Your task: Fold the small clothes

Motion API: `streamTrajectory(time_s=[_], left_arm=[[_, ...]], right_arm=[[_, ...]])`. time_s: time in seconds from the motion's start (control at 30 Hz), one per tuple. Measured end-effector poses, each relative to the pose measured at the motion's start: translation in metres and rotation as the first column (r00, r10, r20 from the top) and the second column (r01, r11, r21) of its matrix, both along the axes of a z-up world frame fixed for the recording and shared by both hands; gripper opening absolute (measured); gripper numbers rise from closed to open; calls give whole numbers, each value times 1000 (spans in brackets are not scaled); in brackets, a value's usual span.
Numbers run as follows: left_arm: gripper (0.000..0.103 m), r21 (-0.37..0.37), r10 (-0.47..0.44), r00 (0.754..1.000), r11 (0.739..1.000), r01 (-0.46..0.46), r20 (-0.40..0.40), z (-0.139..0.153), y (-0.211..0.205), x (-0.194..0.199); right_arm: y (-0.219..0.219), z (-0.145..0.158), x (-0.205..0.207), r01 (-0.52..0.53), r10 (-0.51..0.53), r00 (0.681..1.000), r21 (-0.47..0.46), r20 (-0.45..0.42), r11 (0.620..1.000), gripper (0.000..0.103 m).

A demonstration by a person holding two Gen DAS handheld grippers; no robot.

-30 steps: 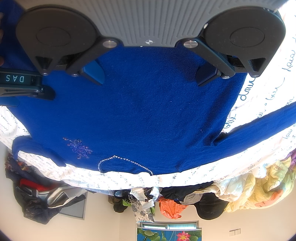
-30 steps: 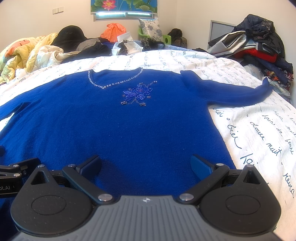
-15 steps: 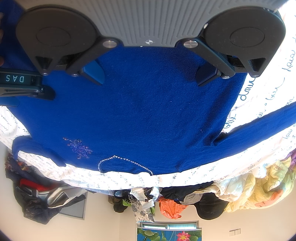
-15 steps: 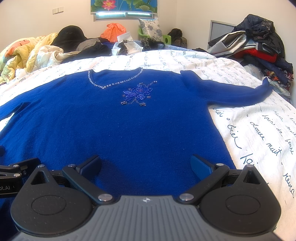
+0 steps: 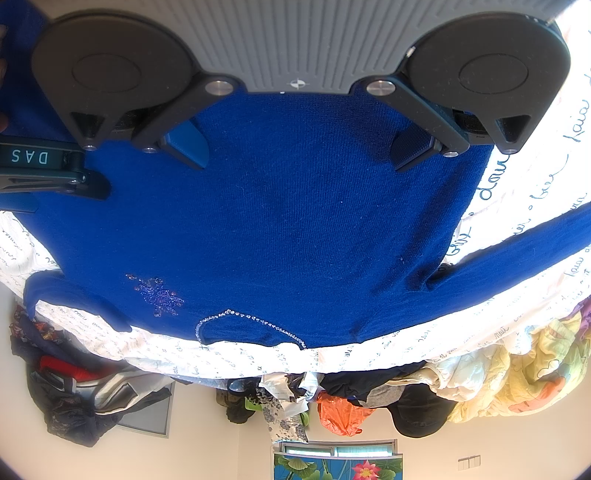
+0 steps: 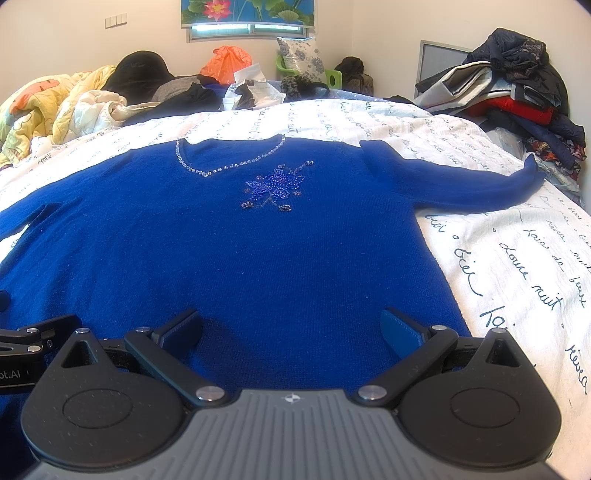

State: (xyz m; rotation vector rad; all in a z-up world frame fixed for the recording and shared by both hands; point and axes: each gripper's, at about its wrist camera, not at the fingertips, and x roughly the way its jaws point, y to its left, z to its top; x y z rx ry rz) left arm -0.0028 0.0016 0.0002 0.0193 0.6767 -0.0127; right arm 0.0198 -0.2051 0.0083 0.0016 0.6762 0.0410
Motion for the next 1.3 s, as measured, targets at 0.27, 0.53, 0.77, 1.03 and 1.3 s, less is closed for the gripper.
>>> streamTrajectory(time_s=[0.27,0.53,0.77,1.03,1.3], left_arm=[[103,0,5,1000,1000,-5,-15,2,0,8],[103,4,13,1000,1000,-13,-20,3,1,26],[103,-5,12,1000,1000,-12,-1,1,3,24],[103,-5,12,1000,1000,-12,-1,1,3,23],[103,-4,12,1000,1000,-12,-1,1,3,23]], right_arm=[[0,0,0,-1,1,1000,1,-1,1000,103],[-56,50,31,-82,69,989,90,133,993,103],[-250,65,125,177,-251,959,421,128,889,103],[-417,31,213,516,-557,824,541,-102,664,93],[-441,13,242,522,-586,806,565,-80,639,91]])
